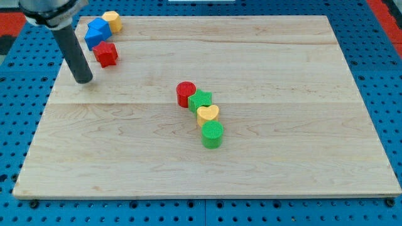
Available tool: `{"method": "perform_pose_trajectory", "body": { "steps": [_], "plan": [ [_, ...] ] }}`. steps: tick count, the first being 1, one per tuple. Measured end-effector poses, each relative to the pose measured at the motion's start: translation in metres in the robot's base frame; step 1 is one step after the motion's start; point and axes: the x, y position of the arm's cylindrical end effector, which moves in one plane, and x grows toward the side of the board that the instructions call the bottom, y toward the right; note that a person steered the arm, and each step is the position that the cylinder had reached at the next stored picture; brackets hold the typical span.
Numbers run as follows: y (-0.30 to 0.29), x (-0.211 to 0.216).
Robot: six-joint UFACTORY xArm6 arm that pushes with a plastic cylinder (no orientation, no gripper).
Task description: Move the yellow hexagon to the top center of the board
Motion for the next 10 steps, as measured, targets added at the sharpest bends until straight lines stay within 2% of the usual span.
{"method": "perform_pose_trajectory", "body": {
  "steps": [1, 2, 3, 5, 7, 8, 10],
  "plan": [
    [-0.001, -0.083],
    [-0.001, -0.121],
    [-0.007, -0.122],
    [-0.064, -0.122],
    [-0.071, -0.117],
    [-0.066, -0.171],
    [-0.043, -0.18]
  ]
}}
